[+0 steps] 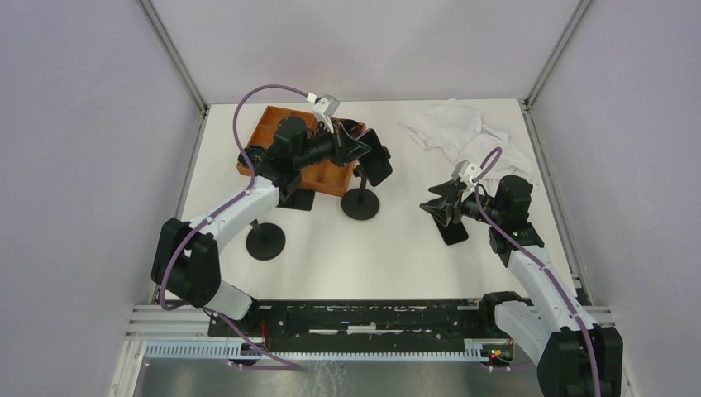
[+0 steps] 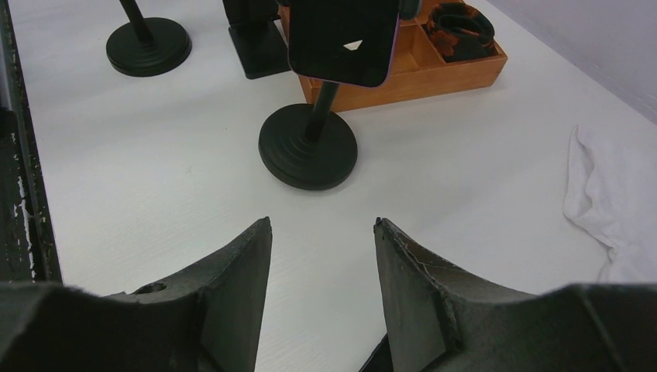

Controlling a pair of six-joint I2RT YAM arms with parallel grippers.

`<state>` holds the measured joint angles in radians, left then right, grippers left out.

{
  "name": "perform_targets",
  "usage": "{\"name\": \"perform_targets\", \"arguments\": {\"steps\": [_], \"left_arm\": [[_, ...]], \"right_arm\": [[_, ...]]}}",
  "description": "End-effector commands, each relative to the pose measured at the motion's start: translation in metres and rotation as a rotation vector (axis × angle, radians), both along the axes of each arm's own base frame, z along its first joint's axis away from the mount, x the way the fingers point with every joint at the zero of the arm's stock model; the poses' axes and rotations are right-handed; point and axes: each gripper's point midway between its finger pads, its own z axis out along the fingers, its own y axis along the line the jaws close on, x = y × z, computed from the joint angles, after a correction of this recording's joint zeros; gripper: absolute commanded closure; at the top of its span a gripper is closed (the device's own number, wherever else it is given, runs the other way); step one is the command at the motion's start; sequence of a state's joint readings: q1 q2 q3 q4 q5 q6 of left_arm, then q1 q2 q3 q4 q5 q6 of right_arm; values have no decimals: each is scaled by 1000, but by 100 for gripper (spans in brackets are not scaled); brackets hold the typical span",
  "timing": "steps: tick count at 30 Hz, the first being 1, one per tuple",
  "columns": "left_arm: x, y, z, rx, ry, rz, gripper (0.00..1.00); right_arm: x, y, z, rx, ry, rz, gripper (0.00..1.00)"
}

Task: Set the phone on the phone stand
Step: Pick up the phone stand with the phone at the center of the board, then place the phone stand with the phone at the center of the board.

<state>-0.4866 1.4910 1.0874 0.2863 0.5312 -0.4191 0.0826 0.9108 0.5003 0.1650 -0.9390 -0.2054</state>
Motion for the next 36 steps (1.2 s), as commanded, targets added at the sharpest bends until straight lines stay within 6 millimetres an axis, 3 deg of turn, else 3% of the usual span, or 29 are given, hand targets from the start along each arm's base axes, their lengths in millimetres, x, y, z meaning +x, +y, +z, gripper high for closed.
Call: {"name": "perform_targets", "arguments": {"steps": [1, 17, 26, 36], "left_arm": [[1, -14, 54, -125, -65, -49, 98], [31, -31, 64, -161, -98, -54, 98], [59, -44, 73, -208, -235, -50, 98], [96, -53, 45, -199, -294, -20, 98]], "right_arm": [[0, 0, 10, 6, -53, 12, 43], [0, 0, 11, 5, -56, 12, 42], [1, 0, 11, -1, -59, 11, 42], [1, -1, 11, -8, -66, 9, 42]]}}
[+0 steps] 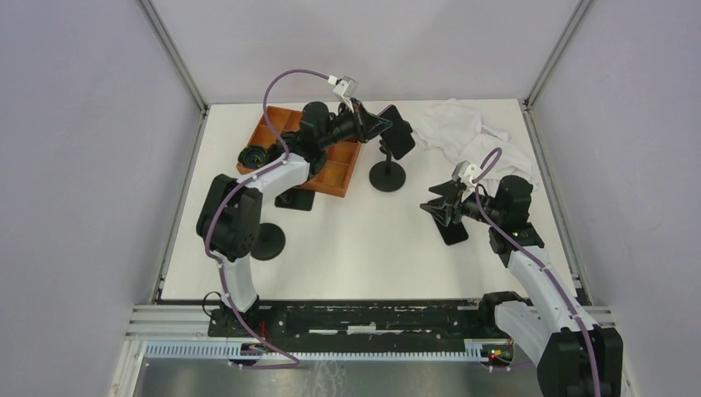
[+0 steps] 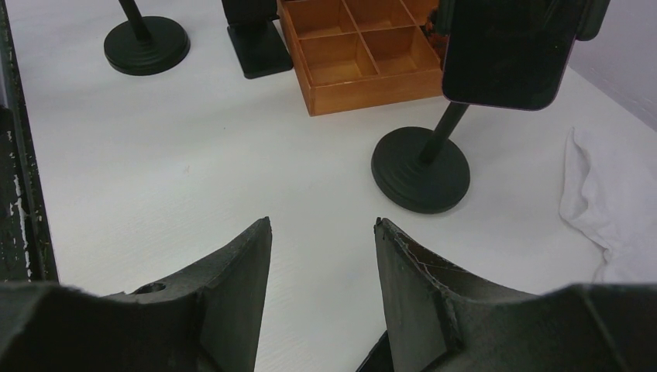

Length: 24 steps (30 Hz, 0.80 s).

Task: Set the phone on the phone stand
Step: Place the phone stand with the phone at the center of the board.

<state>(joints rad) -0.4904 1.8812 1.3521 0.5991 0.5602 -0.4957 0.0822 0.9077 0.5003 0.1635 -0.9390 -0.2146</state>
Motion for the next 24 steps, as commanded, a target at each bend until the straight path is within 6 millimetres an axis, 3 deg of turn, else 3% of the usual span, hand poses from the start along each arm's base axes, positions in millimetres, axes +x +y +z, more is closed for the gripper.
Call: {"name": "perform_targets", "arguments": {"steps": [1, 5, 11, 17, 24], "left_arm": [[14, 0, 42, -75, -184, 18, 97], [14, 3, 23, -62, -135, 19, 94], [11, 8, 8, -24, -61, 36, 60], [3, 13, 13, 3, -40, 38, 38], [-8, 26, 24, 53, -48, 70, 28]], "right_arm": [[1, -1, 11, -6, -58, 7, 42], [1, -1, 11, -10, -59, 5, 42], [2, -2, 10, -12, -59, 3, 42], [2, -2, 8, -18, -61, -2, 42], [3, -3, 8, -23, -64, -4, 42]]}}
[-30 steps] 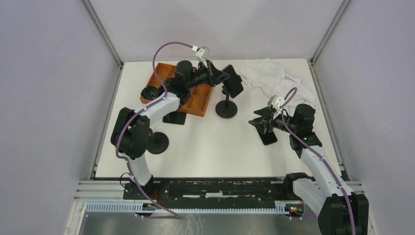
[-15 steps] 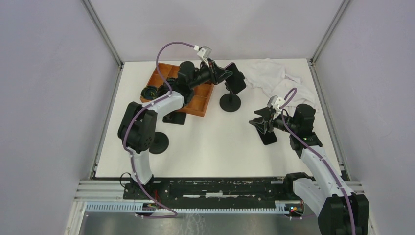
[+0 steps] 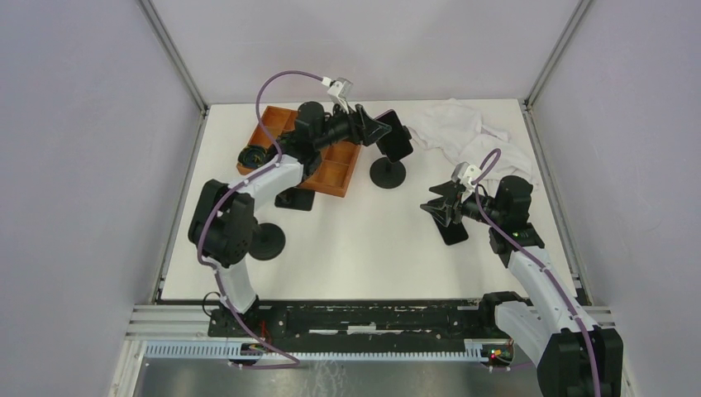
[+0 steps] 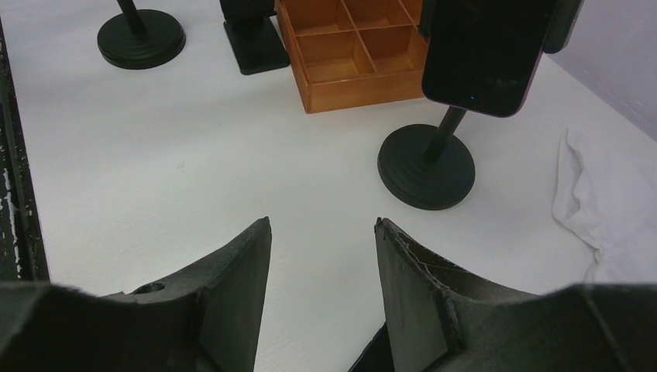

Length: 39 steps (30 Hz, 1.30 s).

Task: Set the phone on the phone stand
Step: Place the phone stand with the phone at the center of the board, then pick up the phone stand at the center of the board.

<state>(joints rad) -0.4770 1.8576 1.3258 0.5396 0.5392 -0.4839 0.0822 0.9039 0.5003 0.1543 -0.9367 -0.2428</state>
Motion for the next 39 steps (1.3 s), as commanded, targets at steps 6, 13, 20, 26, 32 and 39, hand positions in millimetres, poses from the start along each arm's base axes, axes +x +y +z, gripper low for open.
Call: {"name": "perform_targets", "arguments": {"steps": [6, 13, 20, 26, 32, 39], "left_arm": [[-20, 32, 45, 85, -109, 86, 22], [-31, 53, 56, 124, -103, 163, 22], [-47, 77, 78, 143, -100, 241, 22], [-76, 100, 110, 143, -147, 280, 21], [-104, 129, 111, 184, -135, 352, 16], [-135, 168, 99, 156, -101, 486, 1]], "right_arm": [[4, -3, 9, -13, -50, -12, 42], [4, -4, 8, -21, -56, -17, 42], [6, -6, 7, -39, -63, -27, 41], [7, -8, 7, -49, -71, -34, 39], [8, -9, 6, -60, -77, -40, 39], [8, -9, 3, -66, -72, -39, 39]]}}
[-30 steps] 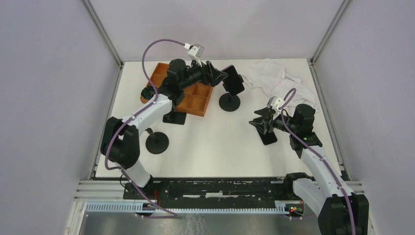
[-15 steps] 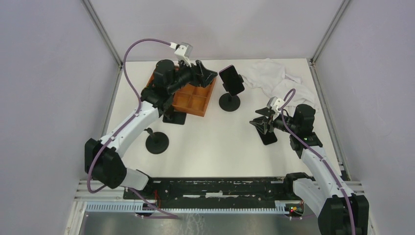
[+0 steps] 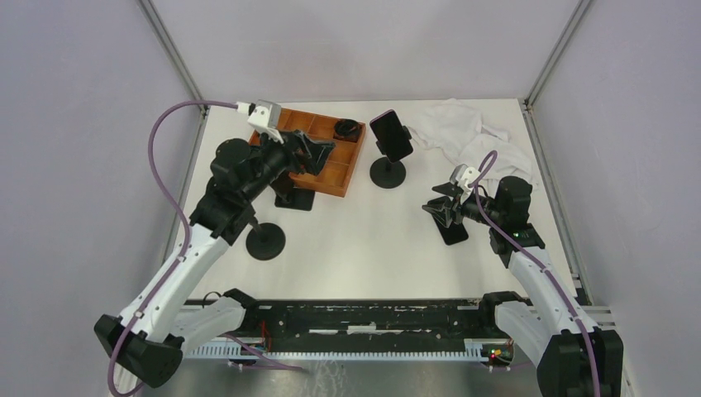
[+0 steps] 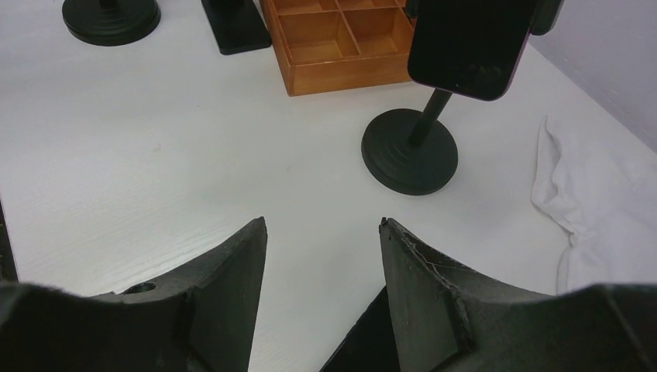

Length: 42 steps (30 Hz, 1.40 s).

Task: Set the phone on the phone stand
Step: Pick up the phone stand at the center of the board.

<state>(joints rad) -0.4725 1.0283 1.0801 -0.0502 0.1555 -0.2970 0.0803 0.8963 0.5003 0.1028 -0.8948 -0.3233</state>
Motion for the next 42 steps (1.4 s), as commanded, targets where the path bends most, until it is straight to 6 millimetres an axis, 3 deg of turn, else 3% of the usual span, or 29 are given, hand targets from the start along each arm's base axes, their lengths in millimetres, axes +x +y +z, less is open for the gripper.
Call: {"name": "perform_targets", "arguments": {"steps": [1, 10, 23, 30, 42], "left_arm": [[-10, 27, -17, 13, 29, 108, 0], [-29, 54, -51, 18, 121, 207, 0], [-43, 102, -78, 70, 161, 415, 0], [-46, 110, -92, 57, 220, 469, 0], [-61, 120, -93, -90, 392, 572, 0]], "right_arm": [[5, -2, 11, -12, -50, -10, 38], [6, -3, 10, -20, -50, -10, 38], [5, -3, 8, -24, -48, -5, 37], [5, -3, 8, -25, -47, -4, 37], [6, -3, 6, -26, -43, -6, 37]]}}
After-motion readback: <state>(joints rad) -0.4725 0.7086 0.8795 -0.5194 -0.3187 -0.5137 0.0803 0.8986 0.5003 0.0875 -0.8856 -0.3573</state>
